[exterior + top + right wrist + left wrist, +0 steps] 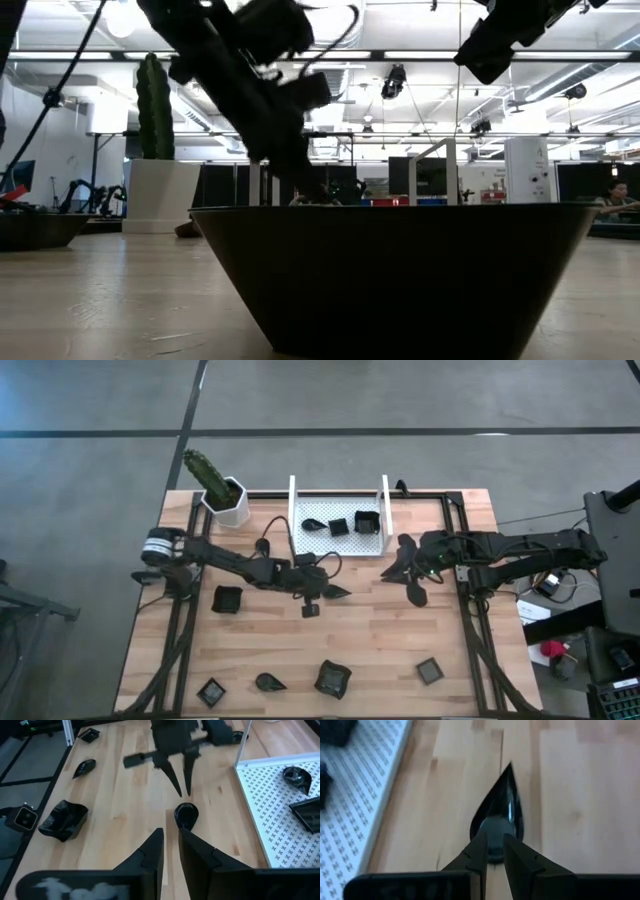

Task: Pick & Place Mini shaped plates
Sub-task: Stack the black drop-shaped plate on top of the black drop-shaped plate on the shelf

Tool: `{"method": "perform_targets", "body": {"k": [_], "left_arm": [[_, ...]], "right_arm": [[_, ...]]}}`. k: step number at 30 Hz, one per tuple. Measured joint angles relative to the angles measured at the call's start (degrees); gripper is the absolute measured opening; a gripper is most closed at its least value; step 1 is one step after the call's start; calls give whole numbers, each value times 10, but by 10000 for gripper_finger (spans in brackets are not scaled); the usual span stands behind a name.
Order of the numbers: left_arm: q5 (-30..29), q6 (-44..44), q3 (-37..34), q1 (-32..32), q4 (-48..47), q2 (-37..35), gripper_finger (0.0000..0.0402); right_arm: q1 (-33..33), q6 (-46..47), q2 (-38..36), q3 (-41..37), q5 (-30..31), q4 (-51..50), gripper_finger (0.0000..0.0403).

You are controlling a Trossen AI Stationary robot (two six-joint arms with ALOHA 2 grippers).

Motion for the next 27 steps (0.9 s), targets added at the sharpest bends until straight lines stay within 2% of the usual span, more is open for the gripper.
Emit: {"method": "perform_targets", "body": {"k": [6,27], "left_arm": [[0,-13,10,15,1,32,55],[0,-33,11,34,61,70,55]], "right_arm": [[0,-4,2,0,0,3,52],[0,-4,3,0,0,5,52]]}}
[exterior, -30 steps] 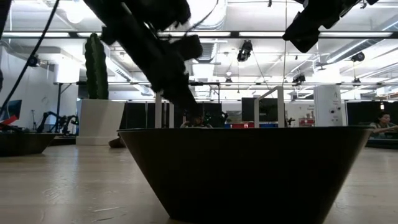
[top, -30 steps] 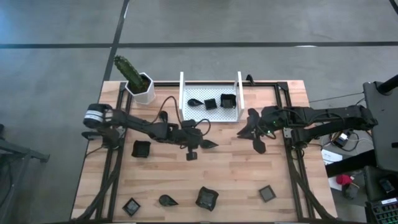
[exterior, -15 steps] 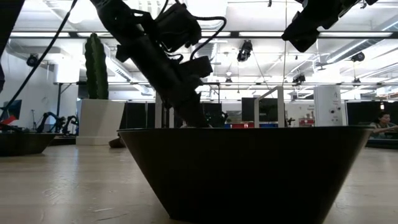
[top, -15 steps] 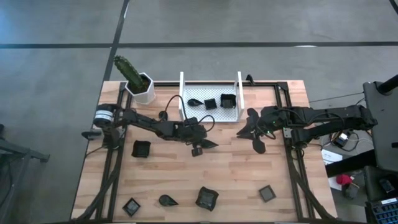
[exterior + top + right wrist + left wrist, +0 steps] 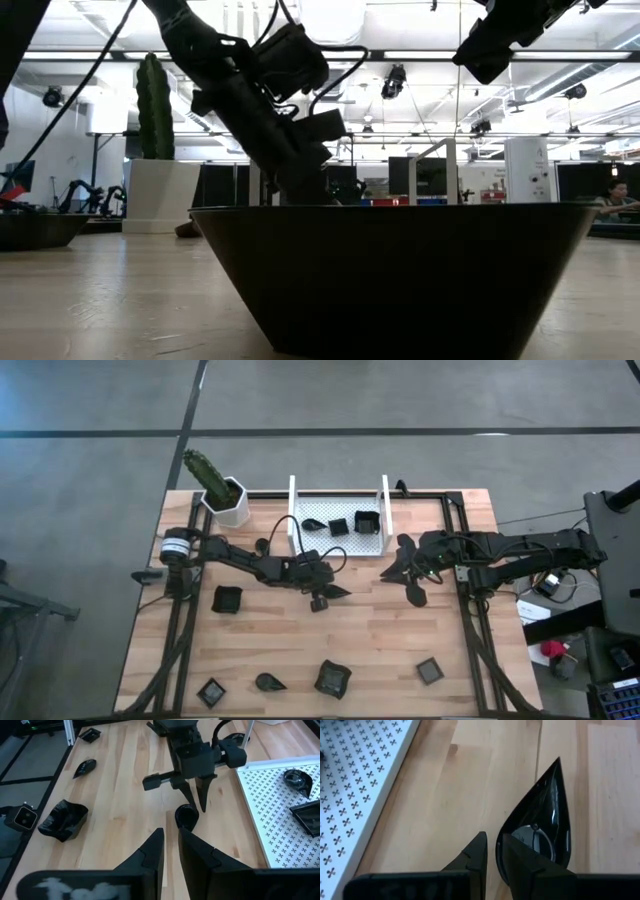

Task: Pick & Place Mini shaped plates
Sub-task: Stack the black drop-shaped plate on top of the black drop-shaped plate on the shelf

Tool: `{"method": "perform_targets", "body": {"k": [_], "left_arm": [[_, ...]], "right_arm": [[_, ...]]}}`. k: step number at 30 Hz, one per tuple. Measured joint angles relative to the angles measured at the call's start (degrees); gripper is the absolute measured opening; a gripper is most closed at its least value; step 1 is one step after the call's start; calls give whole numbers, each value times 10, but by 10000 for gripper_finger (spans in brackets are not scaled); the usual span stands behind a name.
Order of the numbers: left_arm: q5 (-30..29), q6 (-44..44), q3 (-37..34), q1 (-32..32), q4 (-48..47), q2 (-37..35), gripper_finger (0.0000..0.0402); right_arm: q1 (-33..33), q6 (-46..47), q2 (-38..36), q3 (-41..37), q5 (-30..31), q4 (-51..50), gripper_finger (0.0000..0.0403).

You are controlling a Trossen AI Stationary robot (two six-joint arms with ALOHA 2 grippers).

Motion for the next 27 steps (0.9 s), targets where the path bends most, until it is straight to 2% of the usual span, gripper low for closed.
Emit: {"method": "perform_targets", "body": {"k": [11,16,27], "left_arm": [[14,-13,-1,0,19,29,54],[15,3,0,0,19,30,13],[16,17,8,1,-22,-27,0]], "right_arm": [[0,0,0,0,0,0,52],[0,0,0,0,0,0,52],[0,0,0,0,0,0,52]]}}
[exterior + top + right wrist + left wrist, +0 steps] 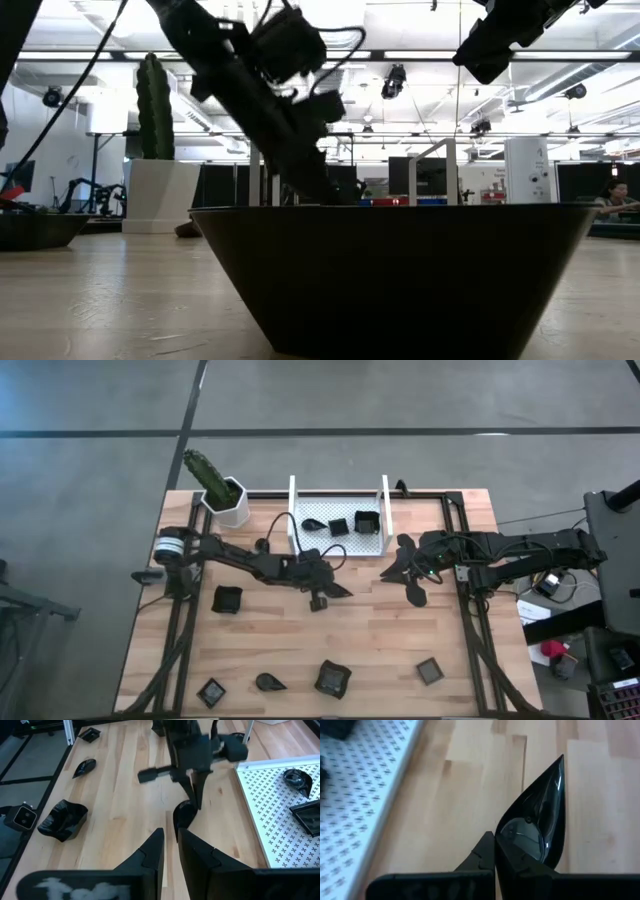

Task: Pick & Place Mini shaped plates
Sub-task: Stack the black drop-shaped plate on top of the black drop-shaped plate on the shelf

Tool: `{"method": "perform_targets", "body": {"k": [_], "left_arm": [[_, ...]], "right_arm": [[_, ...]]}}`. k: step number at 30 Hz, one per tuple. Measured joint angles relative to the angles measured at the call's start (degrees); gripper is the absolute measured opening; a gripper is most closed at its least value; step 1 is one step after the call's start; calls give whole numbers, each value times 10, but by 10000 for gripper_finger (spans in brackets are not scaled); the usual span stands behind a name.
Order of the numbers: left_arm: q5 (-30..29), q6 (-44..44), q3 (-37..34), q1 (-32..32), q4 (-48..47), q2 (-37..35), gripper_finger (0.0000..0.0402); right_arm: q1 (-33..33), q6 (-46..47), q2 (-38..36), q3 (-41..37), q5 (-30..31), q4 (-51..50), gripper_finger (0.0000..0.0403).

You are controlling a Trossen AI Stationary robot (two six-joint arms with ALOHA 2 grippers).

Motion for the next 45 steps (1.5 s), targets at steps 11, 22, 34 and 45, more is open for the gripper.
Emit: {"method": "perform_targets", "body": {"k": [11,22,34,45], "left_arm": [[-35,22,72,65,-103,-57,0],[-33,129,195,186,-270,-52,0],[-29,177,191,230,-296,-44,0],[-48,214,193,237,-275,-4,0]], "right_arm": [[0,0,1,0,0,1,52],[0,0,1,0,0,1,52],[0,0,1,0,0,1,52],[0,0,1,0,0,4,52]]}}
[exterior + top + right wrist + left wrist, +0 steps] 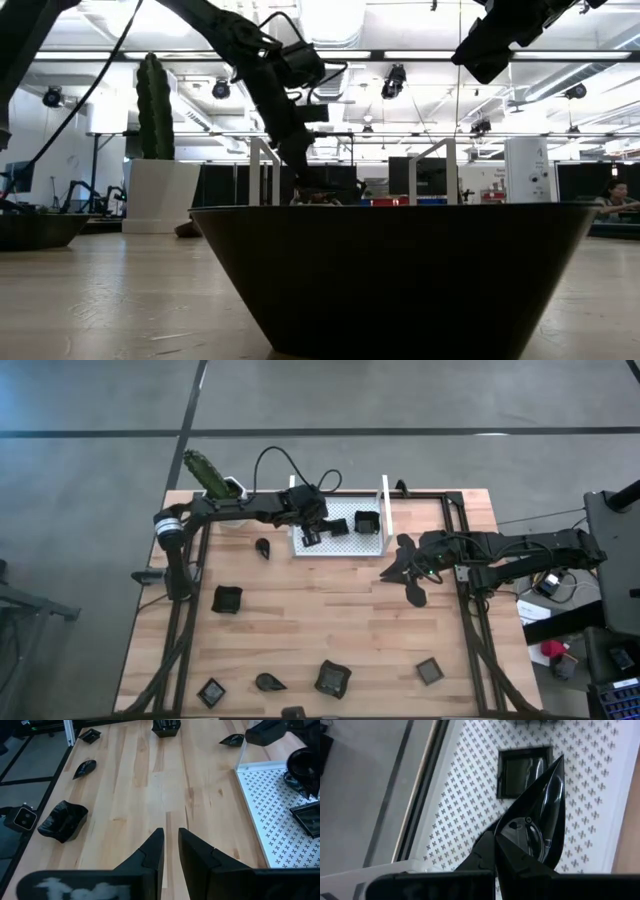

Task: Pick & Place Mini shaped plates
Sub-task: Stack the black drop-shaped plate on top of the black drop-shaped plate on the shelf

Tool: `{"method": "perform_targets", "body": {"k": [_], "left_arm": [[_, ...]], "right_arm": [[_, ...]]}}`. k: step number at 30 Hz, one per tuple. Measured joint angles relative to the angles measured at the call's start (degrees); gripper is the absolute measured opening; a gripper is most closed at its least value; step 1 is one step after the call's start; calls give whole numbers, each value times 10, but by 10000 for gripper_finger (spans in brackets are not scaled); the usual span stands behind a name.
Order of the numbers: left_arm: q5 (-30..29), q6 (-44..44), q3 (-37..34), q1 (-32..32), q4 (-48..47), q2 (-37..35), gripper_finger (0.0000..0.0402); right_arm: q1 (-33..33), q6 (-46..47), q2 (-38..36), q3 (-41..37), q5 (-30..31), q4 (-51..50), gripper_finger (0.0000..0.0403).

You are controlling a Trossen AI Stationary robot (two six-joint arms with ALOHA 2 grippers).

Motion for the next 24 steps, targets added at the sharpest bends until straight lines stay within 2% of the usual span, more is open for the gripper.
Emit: {"method": "perform_targets", "body": {"k": [14,24], "left_arm": [[-15,20,-1,6,-5,30,0],[-15,5,-1,10,2,31,0]], "right_arm": [[0,-1,0,0,0,1,52],[0,-1,0,0,0,1,52]]}}
